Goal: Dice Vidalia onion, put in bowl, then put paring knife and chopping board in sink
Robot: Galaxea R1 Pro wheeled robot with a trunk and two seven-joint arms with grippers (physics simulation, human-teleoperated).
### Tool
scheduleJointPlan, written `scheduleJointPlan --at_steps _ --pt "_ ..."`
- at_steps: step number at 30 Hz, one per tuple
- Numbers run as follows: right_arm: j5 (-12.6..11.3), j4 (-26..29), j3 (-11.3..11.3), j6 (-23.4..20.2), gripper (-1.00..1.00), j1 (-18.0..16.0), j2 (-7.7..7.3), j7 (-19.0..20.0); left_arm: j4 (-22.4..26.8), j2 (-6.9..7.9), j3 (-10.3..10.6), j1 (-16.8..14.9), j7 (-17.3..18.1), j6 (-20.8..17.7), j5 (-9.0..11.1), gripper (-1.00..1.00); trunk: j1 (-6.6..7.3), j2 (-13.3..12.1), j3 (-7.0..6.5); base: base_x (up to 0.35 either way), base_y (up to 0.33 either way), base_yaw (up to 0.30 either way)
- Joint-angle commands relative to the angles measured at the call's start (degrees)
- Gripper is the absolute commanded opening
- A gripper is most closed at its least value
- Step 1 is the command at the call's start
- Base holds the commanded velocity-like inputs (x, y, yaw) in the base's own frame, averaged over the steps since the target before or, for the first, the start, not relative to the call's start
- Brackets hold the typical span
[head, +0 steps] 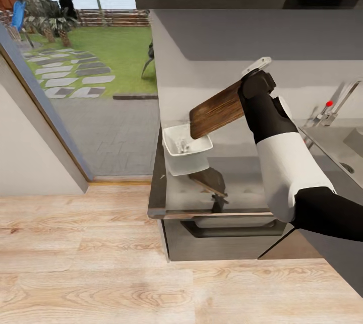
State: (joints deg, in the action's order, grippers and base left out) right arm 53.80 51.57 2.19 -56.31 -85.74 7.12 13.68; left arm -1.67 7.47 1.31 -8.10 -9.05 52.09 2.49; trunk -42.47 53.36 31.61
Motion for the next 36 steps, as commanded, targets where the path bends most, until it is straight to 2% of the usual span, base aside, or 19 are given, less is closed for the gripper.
scheduleJointPlan --at_steps 1,7,14,15,19,20,21,23,26,30,36 --pt "0.7 0.0 0.1 -0.2 -1.00 0.0 0.00 0.6 -0.2 0.00 0.2 -0.1 0.0 0.3 0.2 1.00 0.00 0.0 0.05 0.000 0.000 0.000" --pt "2.1 0.0 0.1 -0.2 -1.00 0.0 0.55 0.6 -0.2 0.00 0.2 -0.1 0.0 0.3 0.2 1.00 0.00 0.0 0.05 0.000 0.000 0.000" --pt "1.7 1.1 -0.3 -0.1 -1.00 0.0 0.29 1.1 -0.2 0.00 0.2 -0.1 0.0 0.3 0.2 1.00 0.00 0.0 0.05 0.000 0.000 0.000" --pt "1.4 2.1 -1.4 0.0 -1.00 0.0 0.04 2.0 -0.2 0.00 0.2 -0.1 0.0 0.3 0.2 1.00 0.00 0.0 0.05 0.000 0.000 0.000" --pt "-0.4 4.5 -9.3 0.0 -1.00 0.0 -2.40 7.4 -0.2 0.00 0.2 -0.1 0.0 0.3 0.2 1.00 0.00 0.0 0.05 0.000 0.000 0.000" --pt "-1.0 5.1 -11.5 0.0 -1.00 0.0 -3.68 10.2 -0.2 0.00 0.2 -0.1 0.0 0.3 0.2 1.00 0.00 0.0 0.05 0.000 0.000 0.000" --pt "-1.4 5.4 -12.4 0.0 -1.00 0.0 -4.62 12.0 -0.2 0.00 0.2 -0.1 0.0 0.3 0.2 1.00 0.00 0.0 0.05 0.000 0.000 0.000" --pt "-3.0 5.7 -13.9 0.0 -1.00 0.0 -8.02 17.1 -0.2 0.00 0.2 -0.1 0.0 0.3 0.2 1.00 0.00 0.0 0.05 0.000 0.000 0.000" --pt "-6.5 5.7 -16.7 0.0 -1.00 0.0 -10.48 21.3 -0.2 0.00 0.2 -0.1 0.0 0.3 0.2 1.00 0.00 0.0 0.05 0.000 0.000 0.000" --pt "-7.9 5.7 -18.5 0.0 -1.00 0.0 -11.24 22.5 -0.2 0.00 0.2 -0.1 0.0 0.3 0.2 1.00 0.00 0.0 0.05 0.000 0.000 0.000" --pt "-8.3 5.6 -18.8 0.1 -1.00 0.0 -11.42 22.9 -0.2 0.00 0.2 -0.1 0.0 0.4 0.2 1.00 0.00 0.0 0.05 -0.215 -0.005 0.000"
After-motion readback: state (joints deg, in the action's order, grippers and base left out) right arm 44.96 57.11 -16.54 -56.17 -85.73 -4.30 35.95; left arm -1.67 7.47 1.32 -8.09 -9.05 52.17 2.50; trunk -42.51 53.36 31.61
